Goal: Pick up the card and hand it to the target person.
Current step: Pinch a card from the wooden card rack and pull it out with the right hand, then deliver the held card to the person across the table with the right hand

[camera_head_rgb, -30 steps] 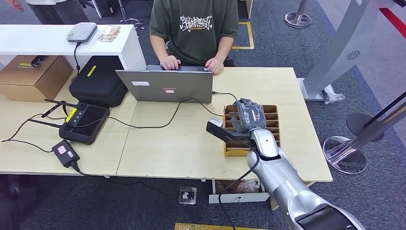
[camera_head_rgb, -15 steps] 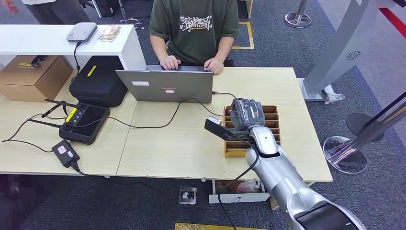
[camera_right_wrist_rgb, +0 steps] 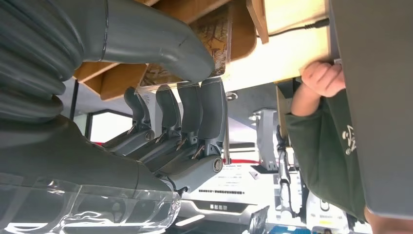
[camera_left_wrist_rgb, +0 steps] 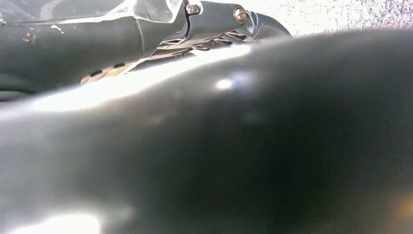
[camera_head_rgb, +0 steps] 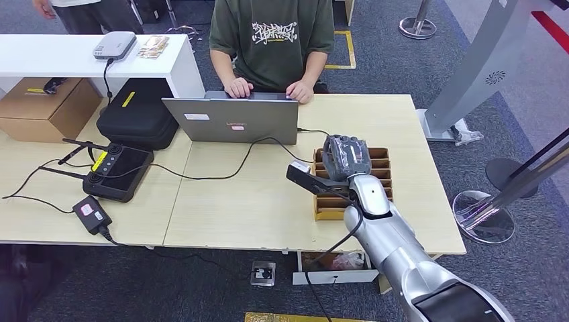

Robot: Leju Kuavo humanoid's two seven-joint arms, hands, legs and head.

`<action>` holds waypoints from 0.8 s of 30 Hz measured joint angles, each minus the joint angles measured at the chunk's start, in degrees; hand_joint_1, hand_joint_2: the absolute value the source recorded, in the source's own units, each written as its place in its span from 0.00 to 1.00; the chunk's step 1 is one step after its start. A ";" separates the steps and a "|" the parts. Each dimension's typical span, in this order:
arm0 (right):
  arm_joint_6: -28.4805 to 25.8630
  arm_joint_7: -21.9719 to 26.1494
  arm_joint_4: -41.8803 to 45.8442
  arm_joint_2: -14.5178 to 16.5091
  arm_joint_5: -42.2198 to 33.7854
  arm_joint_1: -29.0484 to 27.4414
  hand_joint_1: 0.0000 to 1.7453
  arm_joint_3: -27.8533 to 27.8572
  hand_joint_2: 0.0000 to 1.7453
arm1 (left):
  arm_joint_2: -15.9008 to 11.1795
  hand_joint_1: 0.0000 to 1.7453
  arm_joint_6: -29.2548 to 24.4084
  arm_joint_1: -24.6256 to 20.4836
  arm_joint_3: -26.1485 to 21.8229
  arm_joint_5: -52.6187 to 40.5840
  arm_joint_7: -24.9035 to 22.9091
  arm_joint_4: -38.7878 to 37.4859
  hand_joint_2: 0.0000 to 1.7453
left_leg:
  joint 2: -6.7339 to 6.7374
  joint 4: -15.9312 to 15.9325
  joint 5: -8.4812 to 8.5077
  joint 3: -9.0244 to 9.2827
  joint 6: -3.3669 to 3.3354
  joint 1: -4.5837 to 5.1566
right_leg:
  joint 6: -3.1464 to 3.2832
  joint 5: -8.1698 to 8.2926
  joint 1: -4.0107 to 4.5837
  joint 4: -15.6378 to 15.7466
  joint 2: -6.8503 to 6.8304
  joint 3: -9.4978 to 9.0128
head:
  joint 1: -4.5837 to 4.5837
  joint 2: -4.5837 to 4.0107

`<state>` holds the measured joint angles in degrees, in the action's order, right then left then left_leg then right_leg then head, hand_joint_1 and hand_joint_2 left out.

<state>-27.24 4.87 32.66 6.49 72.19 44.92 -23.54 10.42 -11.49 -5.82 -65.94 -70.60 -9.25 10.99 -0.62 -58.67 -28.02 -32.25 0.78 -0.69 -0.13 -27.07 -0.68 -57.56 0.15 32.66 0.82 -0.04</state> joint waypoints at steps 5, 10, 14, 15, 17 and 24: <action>-0.11 0.43 1.81 0.00 0.00 0.09 0.77 0.00 1.00 | -0.04 0.00 0.00 0.00 0.00 0.15 0.00 0.00 0.00 | 0.00 0.00 0.00 0.00 0.00 0.00 | 0.00 0.00 0.00 0.00 0.00 0.00 | 0.00 0.00; 1.50 0.69 7.97 -0.06 -0.13 -0.24 0.74 -0.16 1.00 | -0.04 0.00 0.00 0.00 0.00 0.47 0.27 0.00 0.00 | 0.02 0.00 0.00 0.02 0.00 0.00 | 0.00 0.00 0.00 0.00 0.03 0.01 | 0.00 0.00; 3.49 0.18 14.16 -0.50 -1.01 -0.67 0.72 -0.50 1.00 | -0.04 0.00 -0.01 0.00 0.00 0.79 0.40 0.00 0.00 | 0.01 0.00 0.00 0.02 0.00 0.00 | 0.00 0.00 0.00 0.00 0.02 0.01 | 0.00 0.00; 3.73 0.13 15.60 -0.66 -1.14 -0.86 0.72 -0.54 1.00 | -0.04 0.00 -0.01 0.00 0.00 0.83 0.47 0.00 0.00 | 0.01 0.00 0.00 0.02 0.00 0.00 | 0.00 0.00 0.00 0.00 0.02 0.01 | 0.00 0.00; 4.05 0.10 18.25 -1.02 -1.20 -1.30 0.73 -0.58 1.00 | -0.04 0.00 0.01 -0.01 0.00 0.87 0.63 0.00 0.00 | 0.01 0.00 0.00 0.01 0.00 0.00 | 0.00 0.00 0.00 0.00 0.02 0.01 | 0.01 0.00; 4.63 -0.29 26.30 -2.80 -1.82 -3.31 0.73 -1.49 1.00 | -0.04 0.00 0.01 0.00 0.00 1.01 1.05 0.00 0.00 | 0.01 0.00 0.00 0.01 0.00 0.00 | 0.00 0.00 0.00 0.00 0.02 0.01 | 0.00 0.00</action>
<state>-22.61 4.58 58.96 3.69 70.37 41.61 -25.03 10.38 -11.47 -5.82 -65.94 -69.59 -8.20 10.99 -0.61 -58.67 -28.02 -32.24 0.78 -0.69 -0.13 -27.07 -0.68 -57.56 0.17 32.67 0.82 -0.04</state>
